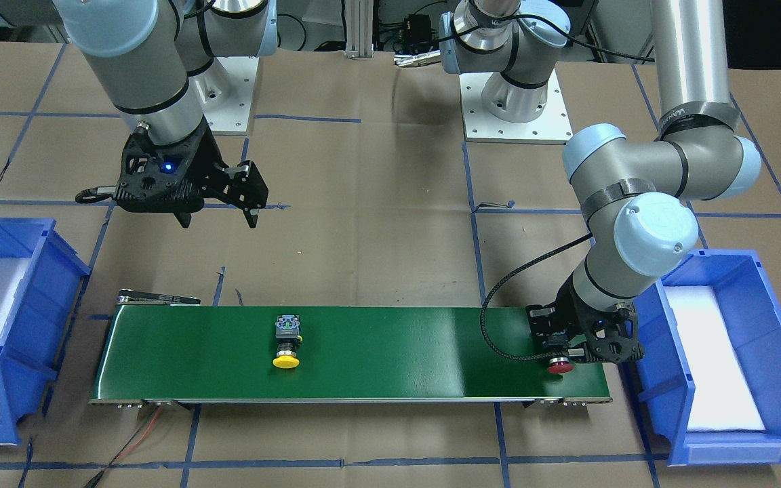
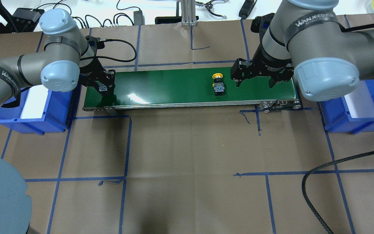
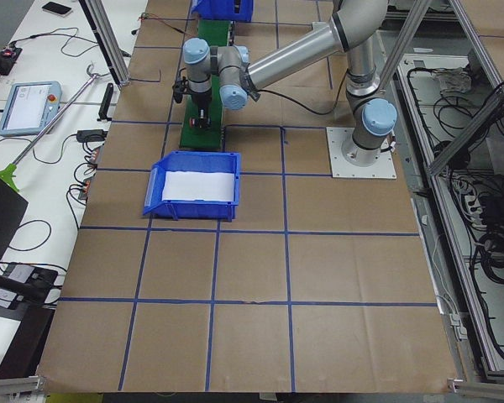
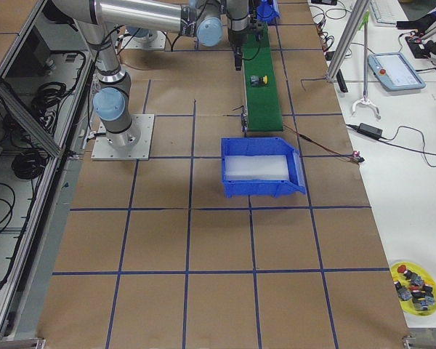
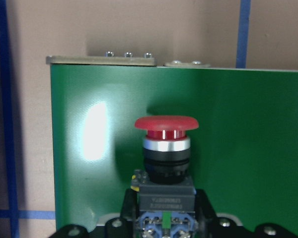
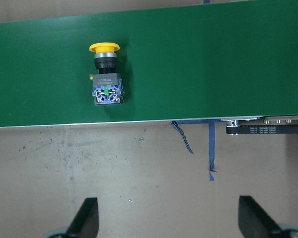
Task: Transport two buttons from left to right
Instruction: 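Release the red button on the belt while the right gripper descends onto the yellow button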
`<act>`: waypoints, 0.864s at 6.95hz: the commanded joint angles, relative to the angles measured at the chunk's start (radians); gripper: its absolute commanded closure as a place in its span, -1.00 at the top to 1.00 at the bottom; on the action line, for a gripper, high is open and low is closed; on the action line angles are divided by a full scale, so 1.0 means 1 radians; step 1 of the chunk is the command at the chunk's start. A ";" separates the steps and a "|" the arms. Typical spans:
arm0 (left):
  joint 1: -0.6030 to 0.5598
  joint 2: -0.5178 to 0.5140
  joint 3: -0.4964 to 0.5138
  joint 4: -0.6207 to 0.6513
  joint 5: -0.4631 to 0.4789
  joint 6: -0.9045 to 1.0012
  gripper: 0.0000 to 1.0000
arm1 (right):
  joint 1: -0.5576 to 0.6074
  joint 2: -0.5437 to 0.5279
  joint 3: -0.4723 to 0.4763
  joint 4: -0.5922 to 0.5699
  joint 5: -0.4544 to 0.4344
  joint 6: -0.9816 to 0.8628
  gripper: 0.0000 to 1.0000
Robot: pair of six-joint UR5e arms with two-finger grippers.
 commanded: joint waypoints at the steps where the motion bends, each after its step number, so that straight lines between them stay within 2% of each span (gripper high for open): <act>1: 0.000 0.024 0.023 -0.013 0.004 -0.003 0.99 | -0.013 0.057 -0.031 -0.068 0.001 0.000 1.00; 3: 0.006 0.076 0.052 -0.079 0.006 -0.001 0.99 | -0.016 0.132 -0.083 -0.077 0.002 -0.008 1.00; 6: -0.001 0.202 0.110 -0.356 0.003 -0.009 1.00 | -0.019 0.259 -0.089 -0.262 0.007 -0.005 1.00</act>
